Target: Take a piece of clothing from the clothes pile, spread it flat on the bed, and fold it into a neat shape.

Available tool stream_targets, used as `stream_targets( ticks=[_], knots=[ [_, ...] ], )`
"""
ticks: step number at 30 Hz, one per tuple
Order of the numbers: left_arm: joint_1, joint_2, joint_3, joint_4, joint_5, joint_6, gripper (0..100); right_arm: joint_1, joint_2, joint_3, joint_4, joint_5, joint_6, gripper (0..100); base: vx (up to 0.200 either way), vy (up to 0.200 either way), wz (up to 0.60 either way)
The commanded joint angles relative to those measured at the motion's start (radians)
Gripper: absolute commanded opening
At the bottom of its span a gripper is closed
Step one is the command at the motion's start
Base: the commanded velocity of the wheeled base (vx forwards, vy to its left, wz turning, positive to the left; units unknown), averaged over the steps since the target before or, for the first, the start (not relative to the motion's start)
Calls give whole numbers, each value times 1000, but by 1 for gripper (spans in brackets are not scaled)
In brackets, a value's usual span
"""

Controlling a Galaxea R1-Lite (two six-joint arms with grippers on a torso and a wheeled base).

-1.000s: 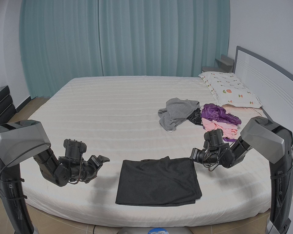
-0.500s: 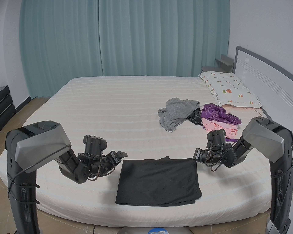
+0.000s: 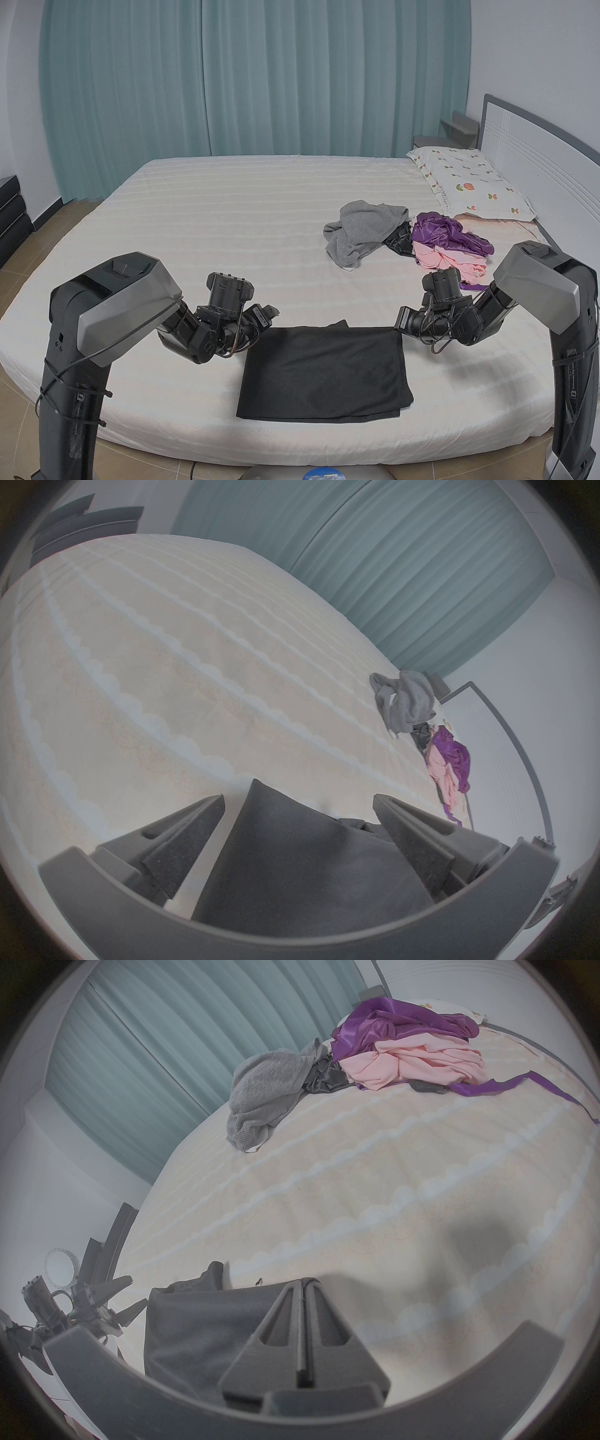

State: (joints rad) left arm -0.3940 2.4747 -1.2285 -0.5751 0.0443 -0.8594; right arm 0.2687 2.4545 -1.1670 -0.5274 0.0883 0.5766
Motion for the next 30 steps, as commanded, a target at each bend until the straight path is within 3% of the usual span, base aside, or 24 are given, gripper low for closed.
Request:
stream_targets(
  ticks=[1, 4, 5, 19, 23, 30],
  knots=[
    [-3, 61, -66, 29, 22, 8, 100, 1, 5, 0, 0, 1, 0, 0, 0, 0, 0],
    [-9, 70, -83, 57, 48, 19, 100, 1, 5, -2, 0, 1, 0, 0, 0, 0, 0],
    [-12, 73, -86, 60, 49, 19, 0, 1, 5, -2, 0, 2, 0, 0, 0, 0, 0],
    [-12, 98, -120, 57, 207, 0, 0, 1, 9, -6, 0, 1, 0, 0, 0, 0, 0],
    [-8, 92, -121, 54, 217, -47, 0, 1, 17, -16, 0, 1, 0, 0, 0, 0, 0],
    [-8, 92, -114, 58, 217, -50, 0, 1, 29, -39, -2, 4, -3, 0, 0, 0, 0]
  ],
)
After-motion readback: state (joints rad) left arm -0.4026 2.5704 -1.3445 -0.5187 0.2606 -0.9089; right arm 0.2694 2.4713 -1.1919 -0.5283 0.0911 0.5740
